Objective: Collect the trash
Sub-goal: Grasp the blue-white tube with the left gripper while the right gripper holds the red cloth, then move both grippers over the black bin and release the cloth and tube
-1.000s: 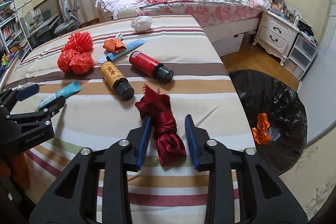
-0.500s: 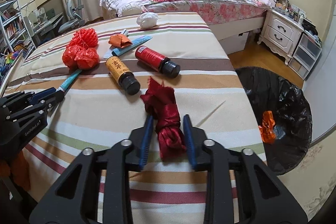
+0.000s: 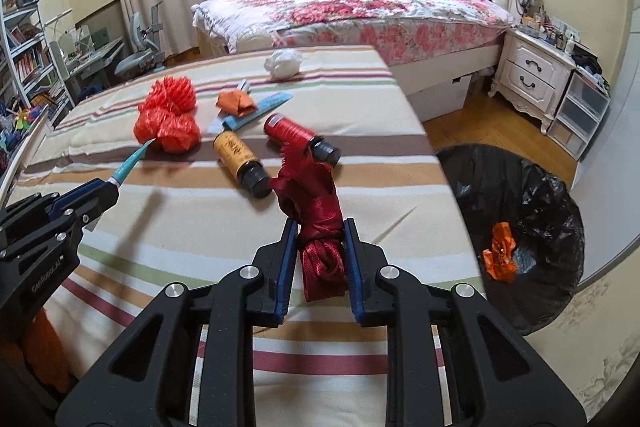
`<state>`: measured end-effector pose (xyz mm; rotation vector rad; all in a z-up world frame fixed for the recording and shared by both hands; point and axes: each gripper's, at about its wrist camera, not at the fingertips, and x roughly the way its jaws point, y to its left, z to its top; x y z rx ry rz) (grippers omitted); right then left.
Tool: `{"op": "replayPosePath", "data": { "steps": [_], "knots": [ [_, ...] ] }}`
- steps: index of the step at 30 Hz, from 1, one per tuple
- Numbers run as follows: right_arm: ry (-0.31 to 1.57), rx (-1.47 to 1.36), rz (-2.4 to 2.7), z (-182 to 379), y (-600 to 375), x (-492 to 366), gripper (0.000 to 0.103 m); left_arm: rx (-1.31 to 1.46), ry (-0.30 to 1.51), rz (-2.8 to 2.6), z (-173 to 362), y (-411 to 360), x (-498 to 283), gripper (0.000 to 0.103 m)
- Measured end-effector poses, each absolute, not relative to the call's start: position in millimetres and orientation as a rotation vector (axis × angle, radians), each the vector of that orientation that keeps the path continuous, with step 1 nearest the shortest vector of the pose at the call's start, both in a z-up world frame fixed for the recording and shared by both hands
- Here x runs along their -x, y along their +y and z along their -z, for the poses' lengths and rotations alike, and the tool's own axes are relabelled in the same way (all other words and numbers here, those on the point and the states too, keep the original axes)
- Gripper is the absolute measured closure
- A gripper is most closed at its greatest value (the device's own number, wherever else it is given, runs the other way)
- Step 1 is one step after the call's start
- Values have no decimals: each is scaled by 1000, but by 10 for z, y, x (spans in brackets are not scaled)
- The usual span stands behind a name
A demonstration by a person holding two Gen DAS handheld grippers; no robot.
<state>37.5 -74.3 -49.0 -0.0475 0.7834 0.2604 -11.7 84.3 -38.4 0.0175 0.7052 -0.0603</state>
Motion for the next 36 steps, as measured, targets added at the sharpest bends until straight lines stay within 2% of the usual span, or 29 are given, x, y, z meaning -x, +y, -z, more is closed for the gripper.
{"op": "replayPosePath", "data": {
  "steps": [17, 26, 36],
  "knots": [
    [667, -9, 15, 237, -1670, -574, 81, -74, 579, 237, 42, -221, -336, 84],
    [667, -55, 93, 363, -2043, -734, 81, -107, 551, 326, 51, -797, -571, 84],
    [682, -116, 145, 545, -2341, -907, 80, -159, 599, 363, 271, -1227, -815, 84]
  ]
}}
